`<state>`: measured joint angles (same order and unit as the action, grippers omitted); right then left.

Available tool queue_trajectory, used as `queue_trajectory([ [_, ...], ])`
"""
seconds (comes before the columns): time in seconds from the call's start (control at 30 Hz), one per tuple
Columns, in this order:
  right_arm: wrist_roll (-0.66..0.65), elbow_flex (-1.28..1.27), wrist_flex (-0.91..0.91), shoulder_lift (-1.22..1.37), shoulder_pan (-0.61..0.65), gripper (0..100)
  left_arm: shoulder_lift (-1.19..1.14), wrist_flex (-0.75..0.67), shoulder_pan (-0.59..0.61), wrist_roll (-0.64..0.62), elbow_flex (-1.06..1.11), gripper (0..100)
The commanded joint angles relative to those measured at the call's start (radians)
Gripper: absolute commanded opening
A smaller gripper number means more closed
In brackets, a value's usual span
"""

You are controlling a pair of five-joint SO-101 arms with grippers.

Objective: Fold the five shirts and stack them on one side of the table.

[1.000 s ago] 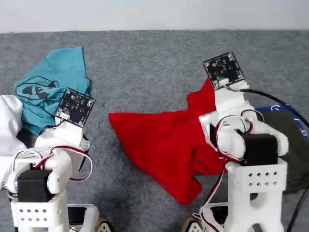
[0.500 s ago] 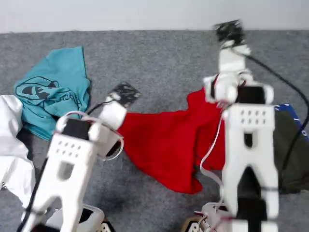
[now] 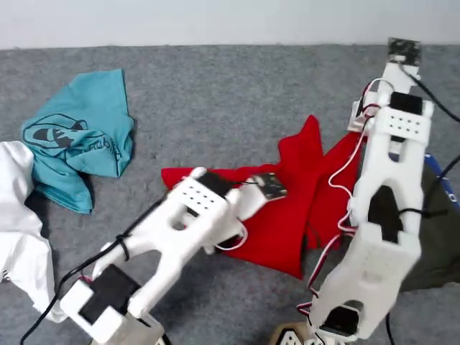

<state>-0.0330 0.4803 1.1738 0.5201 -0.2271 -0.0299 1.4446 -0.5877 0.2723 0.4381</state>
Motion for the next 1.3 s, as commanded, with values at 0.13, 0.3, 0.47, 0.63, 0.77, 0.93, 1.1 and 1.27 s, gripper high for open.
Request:
queue_trajectory([
  [0.13,0.018,0.141,-0.007,0.183,-0.010,1.1,-0.009,0.117,-0.192,-0.002,-0.157,1],
  [0.3,0.021,0.161,0.027,0.222,-0.012,11.0,-0.083,0.100,-0.213,0.005,-0.156,1],
  [0.47,0.083,0.161,0.176,0.125,-0.008,21.7,-0.267,0.000,-0.110,0.005,-0.176,1],
  [0.63,0.043,0.161,0.308,-0.053,-0.012,21.7,-0.437,-0.008,0.002,0.005,-0.309,1],
  [0.77,-0.012,0.161,0.410,-0.214,-0.012,21.7,-0.557,0.028,0.058,0.005,-0.449,1],
  [0.93,-0.066,0.161,0.549,-0.351,-0.012,21.7,-0.641,0.097,0.107,0.005,-0.647,1],
  [1.1,-0.080,0.160,0.608,-0.418,-0.012,21.7,-0.687,0.146,0.176,0.005,-0.883,1],
  [1.27,-0.080,0.157,0.610,-0.456,-0.012,21.6,-0.753,0.219,0.189,0.005,-1.012,1],
])
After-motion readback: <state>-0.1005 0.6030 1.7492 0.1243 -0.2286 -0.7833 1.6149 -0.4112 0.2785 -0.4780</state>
